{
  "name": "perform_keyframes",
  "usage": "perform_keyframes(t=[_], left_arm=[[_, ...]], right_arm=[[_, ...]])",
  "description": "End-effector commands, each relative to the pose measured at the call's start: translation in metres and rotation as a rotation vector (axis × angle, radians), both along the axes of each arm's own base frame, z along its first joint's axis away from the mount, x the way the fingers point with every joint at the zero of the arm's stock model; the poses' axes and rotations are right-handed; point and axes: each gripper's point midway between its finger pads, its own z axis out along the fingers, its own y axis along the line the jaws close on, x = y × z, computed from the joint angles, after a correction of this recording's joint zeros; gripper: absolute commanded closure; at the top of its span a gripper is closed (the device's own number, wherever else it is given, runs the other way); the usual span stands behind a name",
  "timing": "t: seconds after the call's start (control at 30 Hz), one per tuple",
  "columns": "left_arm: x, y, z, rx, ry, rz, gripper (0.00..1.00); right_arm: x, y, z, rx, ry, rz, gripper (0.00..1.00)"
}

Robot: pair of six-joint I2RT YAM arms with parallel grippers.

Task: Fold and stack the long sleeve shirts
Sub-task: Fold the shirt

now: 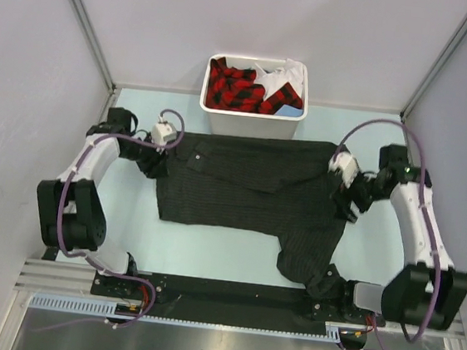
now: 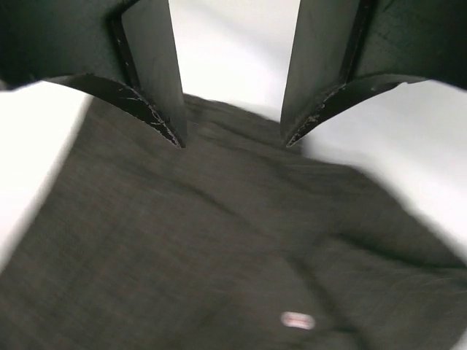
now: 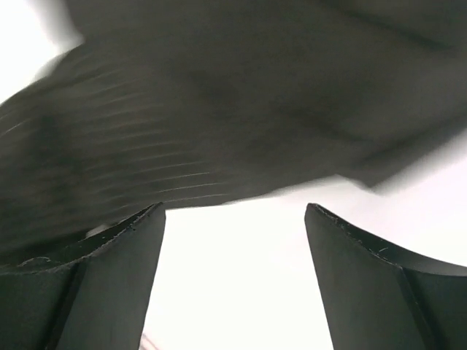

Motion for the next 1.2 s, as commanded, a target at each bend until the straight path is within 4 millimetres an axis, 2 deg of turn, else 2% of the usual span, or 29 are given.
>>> perform_keyframes(t=[0.0,0.03,0.13,0.23,0.57,0.73,0.8,0.83,0.87,0.93,0.97,1.03,1.07,1.17], left_arm=[[-0.065,-0.028,-0.015,0.017,-0.053,-0.288,0.41],[-0.079,-0.033,-0.026,0.028,-0.039,-0.330,0.41],[-0.098,-0.037,-0.040,0.076,-0.023,-0.382,0.37],[-0.109,-0.036,-0.048,0.088,-0.006,-0.392,0.37],[-0.119,-0.026,-0.063,0.154,-0.003,-0.397,0.36],[-0.122,-0.023,-0.071,0.166,0.008,-0.395,0.35],[-0.123,-0.023,-0.072,0.170,-0.001,-0.397,0.35],[-0.123,-0.023,-0.072,0.172,-0.005,-0.397,0.35],[-0.123,-0.022,-0.071,0.177,-0.017,-0.401,0.34],[-0.128,-0.029,-0.074,0.189,-0.037,-0.456,0.35],[-0.128,-0.029,-0.074,0.198,-0.048,-0.467,0.36],[-0.130,-0.027,-0.074,0.222,-0.097,-0.509,0.37],[-0.131,-0.026,-0.075,0.237,-0.111,-0.525,0.37],[-0.135,-0.026,-0.075,0.288,-0.195,-0.627,0.41]], right_arm=[[-0.111,0.042,-0.042,0.030,0.126,0.346,0.18],[-0.122,0.040,-0.053,0.002,0.139,0.369,0.18],[-0.142,0.052,-0.071,-0.032,0.110,0.471,0.17],[-0.157,0.060,-0.081,-0.057,0.135,0.564,0.19],[-0.197,0.058,-0.100,-0.155,0.178,0.805,0.17],[-0.204,0.064,-0.109,-0.178,0.177,0.872,0.16],[-0.197,0.068,-0.112,-0.176,0.166,0.837,0.18],[-0.189,0.071,-0.114,-0.175,0.143,0.824,0.21],[-0.186,0.072,-0.117,-0.175,0.160,0.775,0.36],[-0.170,0.077,-0.118,-0.178,0.128,0.707,0.56],[-0.164,0.077,-0.116,-0.187,0.119,0.682,0.71],[-0.162,0.079,-0.111,-0.173,0.116,0.630,0.86],[-0.160,0.079,-0.107,-0.171,0.103,0.616,1.00],[-0.160,0.078,-0.095,-0.162,0.062,0.592,1.00]])
